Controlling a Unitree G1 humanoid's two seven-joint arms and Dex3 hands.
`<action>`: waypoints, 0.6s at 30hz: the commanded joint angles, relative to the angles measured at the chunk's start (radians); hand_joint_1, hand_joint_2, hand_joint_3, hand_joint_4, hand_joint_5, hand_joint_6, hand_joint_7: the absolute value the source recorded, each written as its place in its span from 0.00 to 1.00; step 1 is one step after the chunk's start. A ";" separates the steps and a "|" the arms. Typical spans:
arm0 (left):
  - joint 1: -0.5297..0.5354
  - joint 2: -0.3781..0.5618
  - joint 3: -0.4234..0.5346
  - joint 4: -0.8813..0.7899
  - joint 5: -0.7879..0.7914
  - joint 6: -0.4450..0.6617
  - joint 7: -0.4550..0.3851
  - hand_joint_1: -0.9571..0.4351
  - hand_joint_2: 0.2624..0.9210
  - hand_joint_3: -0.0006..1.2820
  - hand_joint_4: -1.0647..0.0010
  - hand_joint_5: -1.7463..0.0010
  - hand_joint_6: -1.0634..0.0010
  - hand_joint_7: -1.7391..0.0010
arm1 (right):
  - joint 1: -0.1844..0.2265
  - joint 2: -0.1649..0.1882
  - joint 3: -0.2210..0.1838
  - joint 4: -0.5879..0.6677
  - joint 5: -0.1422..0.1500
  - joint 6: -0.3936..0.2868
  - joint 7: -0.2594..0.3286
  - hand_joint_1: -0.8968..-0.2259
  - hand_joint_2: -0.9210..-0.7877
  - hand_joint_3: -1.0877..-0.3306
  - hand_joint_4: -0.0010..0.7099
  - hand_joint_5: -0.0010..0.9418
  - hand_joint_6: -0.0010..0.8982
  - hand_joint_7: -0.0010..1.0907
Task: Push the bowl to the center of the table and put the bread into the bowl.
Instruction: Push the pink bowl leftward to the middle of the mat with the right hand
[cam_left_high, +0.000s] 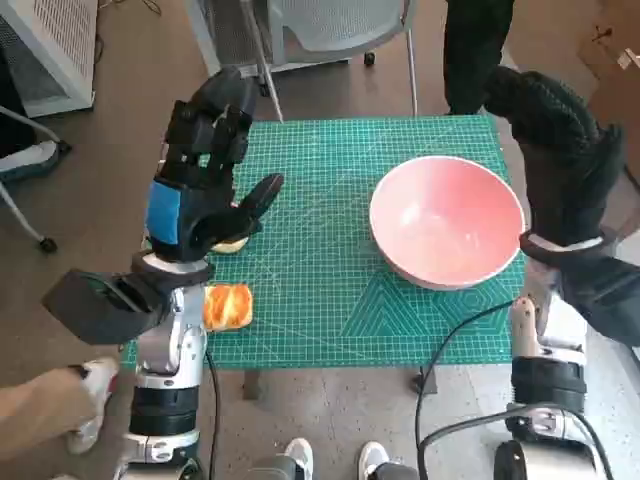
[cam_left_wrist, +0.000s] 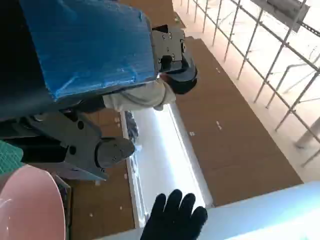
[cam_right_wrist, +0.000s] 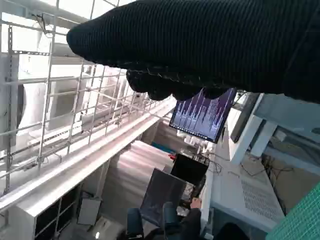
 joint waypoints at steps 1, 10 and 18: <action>-0.005 -0.004 0.005 0.005 -0.012 -0.012 -0.010 0.54 0.80 0.33 0.91 1.00 1.00 0.70 | 0.019 -0.006 0.000 -0.002 -0.004 -0.001 0.004 0.69 0.00 0.85 0.50 0.00 0.54 0.00; -0.007 -0.009 0.006 0.006 -0.034 0.006 -0.021 0.51 0.80 0.32 0.92 1.00 1.00 0.69 | 0.020 -0.009 -0.002 0.003 -0.012 -0.009 -0.003 0.71 0.00 0.84 0.50 0.00 0.54 0.00; -0.003 -0.012 0.004 -0.002 -0.037 0.019 -0.019 0.49 0.80 0.31 0.92 1.00 1.00 0.69 | 0.016 -0.011 -0.006 0.010 -0.004 -0.007 0.003 0.72 0.00 0.84 0.50 0.00 0.54 0.00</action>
